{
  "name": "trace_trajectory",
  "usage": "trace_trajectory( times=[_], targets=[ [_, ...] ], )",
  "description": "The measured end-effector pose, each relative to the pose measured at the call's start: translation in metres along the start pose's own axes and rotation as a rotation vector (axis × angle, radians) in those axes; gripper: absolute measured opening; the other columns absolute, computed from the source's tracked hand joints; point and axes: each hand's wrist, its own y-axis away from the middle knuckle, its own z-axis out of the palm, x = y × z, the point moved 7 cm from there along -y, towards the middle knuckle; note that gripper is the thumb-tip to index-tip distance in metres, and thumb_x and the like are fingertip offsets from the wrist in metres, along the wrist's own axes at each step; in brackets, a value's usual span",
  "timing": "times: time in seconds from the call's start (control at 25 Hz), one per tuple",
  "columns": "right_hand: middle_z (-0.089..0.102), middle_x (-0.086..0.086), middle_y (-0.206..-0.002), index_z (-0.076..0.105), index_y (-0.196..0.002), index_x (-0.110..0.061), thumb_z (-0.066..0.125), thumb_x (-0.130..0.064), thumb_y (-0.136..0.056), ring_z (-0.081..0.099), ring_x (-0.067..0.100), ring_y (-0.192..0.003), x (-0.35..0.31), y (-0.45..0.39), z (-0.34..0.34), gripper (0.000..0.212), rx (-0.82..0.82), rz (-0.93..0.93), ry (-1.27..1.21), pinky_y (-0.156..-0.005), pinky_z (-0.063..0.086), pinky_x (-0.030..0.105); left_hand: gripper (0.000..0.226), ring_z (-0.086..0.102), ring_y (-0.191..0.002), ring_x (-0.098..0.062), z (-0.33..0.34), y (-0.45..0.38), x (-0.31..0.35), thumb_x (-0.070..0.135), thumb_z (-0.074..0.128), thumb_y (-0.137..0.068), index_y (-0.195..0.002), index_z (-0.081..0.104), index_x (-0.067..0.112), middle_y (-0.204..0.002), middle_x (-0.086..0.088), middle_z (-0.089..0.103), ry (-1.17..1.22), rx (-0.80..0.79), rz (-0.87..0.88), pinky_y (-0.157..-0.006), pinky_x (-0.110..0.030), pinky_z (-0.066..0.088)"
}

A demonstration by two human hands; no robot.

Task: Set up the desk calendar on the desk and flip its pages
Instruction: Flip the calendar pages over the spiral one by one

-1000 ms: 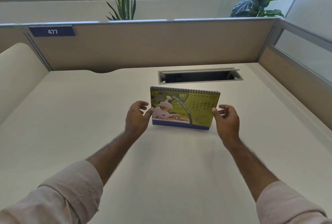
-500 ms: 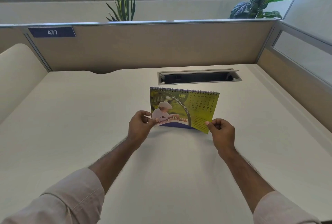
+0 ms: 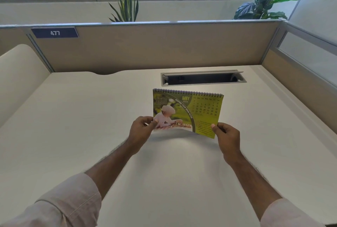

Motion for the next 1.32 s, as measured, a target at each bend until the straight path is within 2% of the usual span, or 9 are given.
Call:
trace_trajectory(
  times=[0.12, 0.24, 0.36, 0.44, 0.6, 0.8, 1.04, 1.24, 1.32],
  targets=[
    [0.074, 0.001, -0.085, 0.071, -0.074, -0.018, 0.065, -0.014, -0.09, 0.071, 0.014, -0.077, -0.006, 0.001, -0.003, 0.017, -0.011, 0.018, -0.062, -0.058, 0.053, 0.018, 0.013, 0.058, -0.082, -0.011, -0.006, 0.0, 0.008, 0.031, 0.07, -0.088, -0.079, 0.07, 0.023, -0.097, -0.001, 0.06, -0.025, 0.038, 0.055, -0.067, -0.019, 0.044],
    [0.072, 0.017, -0.1, 0.069, -0.092, -0.001, 0.055, -0.033, -0.095, 0.066, 0.036, -0.096, -0.021, -0.002, -0.005, 0.035, -0.013, 0.017, -0.084, -0.081, 0.053, 0.05, 0.013, 0.058, -0.083, -0.012, -0.013, -0.004, 0.017, 0.023, 0.072, -0.087, -0.077, 0.069, 0.015, -0.099, -0.003, 0.058, 0.055, 0.038, 0.067, -0.065, -0.014, 0.044],
    [0.072, 0.013, -0.104, 0.067, -0.103, -0.004, 0.044, -0.047, -0.095, 0.064, 0.032, -0.103, -0.047, -0.002, -0.008, 0.05, 0.005, -0.047, -0.094, -0.091, 0.047, 0.053, 0.013, 0.057, -0.087, -0.017, -0.017, -0.006, 0.028, 0.015, 0.072, -0.086, -0.075, 0.07, 0.01, -0.099, -0.005, 0.057, 0.131, 0.01, 0.072, -0.069, -0.02, 0.046],
    [0.07, 0.016, -0.103, 0.065, -0.115, -0.008, 0.039, -0.053, -0.091, 0.062, 0.03, -0.106, -0.062, -0.002, -0.011, 0.058, 0.024, -0.085, -0.106, -0.092, 0.045, 0.052, 0.015, 0.056, -0.092, -0.02, -0.02, -0.004, 0.038, 0.014, 0.07, -0.087, -0.072, 0.072, 0.014, -0.101, -0.005, 0.057, 0.19, -0.017, 0.094, -0.073, -0.028, 0.045],
    [0.071, 0.007, -0.109, 0.063, -0.128, -0.015, 0.028, -0.064, -0.092, 0.062, 0.032, -0.111, -0.086, -0.006, -0.015, 0.07, -0.009, -0.134, -0.15, -0.097, 0.042, 0.052, 0.032, 0.062, -0.101, -0.025, -0.027, 0.0, 0.062, 0.044, 0.052, -0.089, -0.088, 0.075, 0.022, -0.106, -0.005, 0.066, 0.312, -0.062, 0.118, -0.081, -0.038, 0.048],
    [0.071, -0.005, -0.118, 0.075, -0.094, -0.025, 0.025, -0.071, -0.086, 0.059, 0.011, -0.111, -0.12, -0.015, -0.009, 0.068, -0.019, -0.214, -0.114, -0.087, 0.043, 0.039, 0.069, 0.06, -0.121, -0.022, -0.025, -0.012, 0.099, 0.066, 0.038, -0.086, -0.085, 0.075, 0.008, -0.129, -0.002, 0.067, 0.391, -0.09, 0.18, -0.095, -0.043, 0.044],
    [0.068, -0.01, -0.114, 0.074, -0.086, -0.031, 0.032, -0.06, -0.09, 0.054, 0.018, -0.096, -0.134, -0.028, -0.007, 0.051, -0.001, -0.225, -0.103, -0.082, 0.043, 0.04, 0.055, 0.059, -0.113, -0.023, -0.023, -0.024, 0.11, 0.062, 0.031, -0.089, -0.094, 0.075, 0.029, -0.121, -0.004, 0.07, 0.321, -0.046, 0.172, -0.092, -0.041, 0.047],
    [0.072, -0.02, -0.101, 0.074, -0.096, -0.022, 0.044, -0.053, -0.09, 0.058, 0.004, -0.086, -0.136, -0.041, -0.003, 0.044, -0.033, -0.24, -0.125, -0.073, 0.046, 0.027, 0.026, 0.067, -0.091, -0.001, -0.019, -0.04, 0.111, 0.033, 0.05, -0.099, -0.11, 0.07, 0.021, -0.098, 0.013, 0.074, 0.197, -0.048, 0.226, -0.071, -0.019, 0.051],
    [0.074, -0.024, -0.092, 0.073, -0.099, -0.021, 0.052, -0.041, -0.093, 0.064, -0.004, -0.082, -0.134, -0.046, 0.001, 0.03, -0.072, -0.247, -0.146, -0.065, 0.049, 0.015, 0.025, 0.069, -0.085, -0.001, -0.016, -0.046, 0.107, 0.023, 0.054, -0.099, -0.115, 0.068, 0.011, -0.1, 0.006, 0.073, 0.172, -0.037, 0.244, -0.062, -0.011, 0.052]
  ],
)
